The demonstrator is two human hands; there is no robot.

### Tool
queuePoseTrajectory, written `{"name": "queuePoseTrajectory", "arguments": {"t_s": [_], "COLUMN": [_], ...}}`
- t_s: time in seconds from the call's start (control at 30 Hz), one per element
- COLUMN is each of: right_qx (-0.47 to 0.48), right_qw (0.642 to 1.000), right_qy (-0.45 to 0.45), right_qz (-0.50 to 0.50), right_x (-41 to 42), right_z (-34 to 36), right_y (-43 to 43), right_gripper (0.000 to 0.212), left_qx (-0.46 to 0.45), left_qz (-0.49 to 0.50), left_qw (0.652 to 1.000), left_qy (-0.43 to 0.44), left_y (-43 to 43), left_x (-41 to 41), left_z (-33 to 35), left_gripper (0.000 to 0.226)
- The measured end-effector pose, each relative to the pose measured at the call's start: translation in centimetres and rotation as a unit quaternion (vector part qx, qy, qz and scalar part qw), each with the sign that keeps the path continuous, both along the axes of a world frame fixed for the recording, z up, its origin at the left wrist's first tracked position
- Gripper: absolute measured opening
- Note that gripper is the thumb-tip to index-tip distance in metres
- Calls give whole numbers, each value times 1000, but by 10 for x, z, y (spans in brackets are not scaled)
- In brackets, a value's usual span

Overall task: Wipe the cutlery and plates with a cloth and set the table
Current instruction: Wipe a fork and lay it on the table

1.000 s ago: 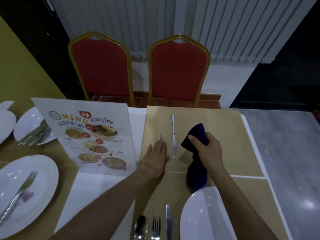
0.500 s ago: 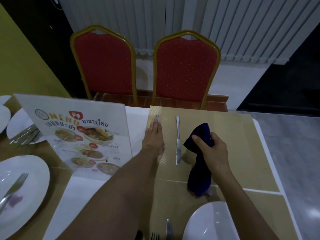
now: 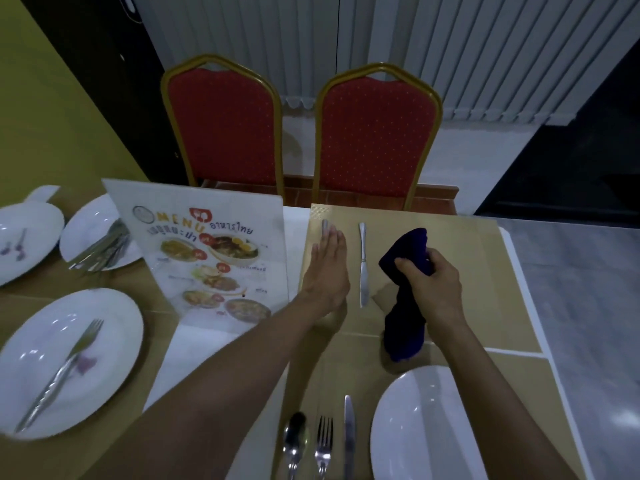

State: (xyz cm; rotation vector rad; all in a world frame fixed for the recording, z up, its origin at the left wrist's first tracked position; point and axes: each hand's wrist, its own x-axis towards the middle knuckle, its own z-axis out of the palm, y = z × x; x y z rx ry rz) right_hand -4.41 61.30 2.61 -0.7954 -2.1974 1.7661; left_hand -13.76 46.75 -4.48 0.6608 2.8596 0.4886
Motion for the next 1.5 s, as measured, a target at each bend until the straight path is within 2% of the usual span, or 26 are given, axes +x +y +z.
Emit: {"name": "queuePoseTrajectory", "arguments": {"t_s": [0.1,0.17,0.23,0.27,0.3,0.33,0.37,0.47,0.53,0.6,0.7,0.77,0.9,0.93,0.97,1.0,1.07,1.13,1.23,1.27,1.33,1.37,1.5], "right_qx": [28,52,72,80,86,94,101,144,167,185,201,211,215,216,217,222,250,344,501,497,463,462,509], "right_qw": [1000,998,997,997,996,995,994,985,978,971,965,964,959,957,957,957,955,916,804,801,824,824,782], "right_qy": [-10,-12,-4,-1,1,4,4,-2,-11,-23,-29,-24,-42,-48,-45,-35,17,76,110,113,105,113,137], "right_qz": [9,18,22,22,24,31,44,91,123,149,168,161,182,189,190,182,160,191,302,313,309,308,332], "right_x": [19,33,51,60,69,76,84,100,106,109,113,114,114,113,112,109,101,99,100,101,106,111,124], "right_z": [18,27,39,43,48,51,55,57,59,60,59,59,60,61,61,65,70,69,57,60,66,69,73], "right_y": [-16,-31,-56,-69,-83,-97,-116,-164,-196,-227,-271,-296,-332,-338,-343,-352,-371,-393,-402,-401,-402,-407,-405], "right_gripper": [15,12,20,27,33,37,39,40,40,40,39,39,32,28,25,21,15,17,47,50,58,61,72], "left_qx": [17,58,64,68,119,134,113,106,102,64,-35,-50,-80,-44,34,134,280,345,398,405,418,425,422], "left_qz": [-49,-77,-119,-126,-78,-88,-79,55,159,273,411,422,372,354,334,309,259,211,198,193,190,190,180], "left_qw": [998,995,986,981,981,975,979,985,975,959,908,895,912,920,923,911,852,825,826,832,832,830,832], "left_qy": [24,25,95,131,132,153,153,128,115,49,-66,-135,-155,-161,-190,-239,-359,-395,-346,-327,-311,-308,-311], "left_y": [-22,-46,-79,-99,-120,-142,-170,-257,-310,-358,-411,-431,-439,-436,-433,-433,-425,-417,-415,-417,-426,-430,-441], "left_x": [38,69,104,119,132,139,143,145,135,123,105,102,104,106,111,118,139,158,182,188,196,198,204], "left_z": [27,42,47,48,47,51,50,36,28,33,34,27,23,28,35,45,76,107,142,150,160,164,174], "left_gripper": [77,66,51,48,48,49,50,43,40,40,44,38,36,34,31,28,21,20,24,24,25,25,25]}}
